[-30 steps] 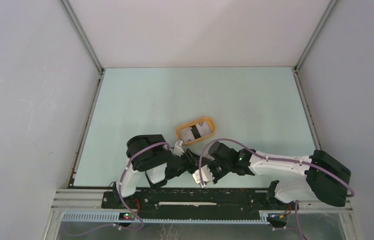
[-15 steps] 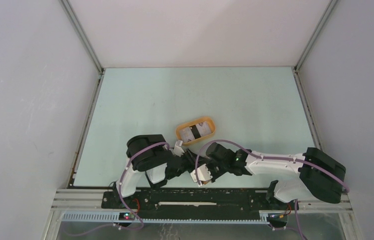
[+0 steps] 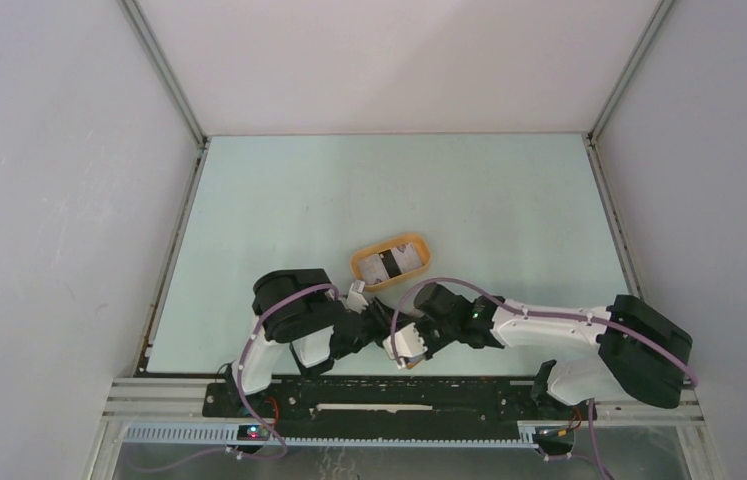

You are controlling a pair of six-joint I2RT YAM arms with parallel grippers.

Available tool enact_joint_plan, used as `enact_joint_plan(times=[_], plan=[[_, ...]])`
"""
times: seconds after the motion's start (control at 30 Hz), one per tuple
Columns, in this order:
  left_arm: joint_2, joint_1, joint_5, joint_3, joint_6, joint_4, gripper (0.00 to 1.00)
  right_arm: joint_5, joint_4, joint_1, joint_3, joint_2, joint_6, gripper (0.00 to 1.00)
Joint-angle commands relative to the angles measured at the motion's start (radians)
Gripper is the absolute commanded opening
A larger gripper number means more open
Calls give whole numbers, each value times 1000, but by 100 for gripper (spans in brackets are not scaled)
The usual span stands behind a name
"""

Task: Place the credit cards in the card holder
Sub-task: Insert the credit card into the card holder.

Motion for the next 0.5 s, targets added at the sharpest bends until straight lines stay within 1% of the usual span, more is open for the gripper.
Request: enact_joint_plan(times=[0.0,0.1,0.27,0.47], plan=[[125,4,109,2,-17,-17,33,16,-50,-39,19,-46,-17,1],[88,8,106,-7,15,-19,33,-81,-110,-58,29,-104,-9,5],[2,8,84,-45,81,-19,38,-291,-277,-152,89,-205,-2,10],[-99,2,77,-95,146,-20,40,-432,-407,-294,151,-289,2,17]])
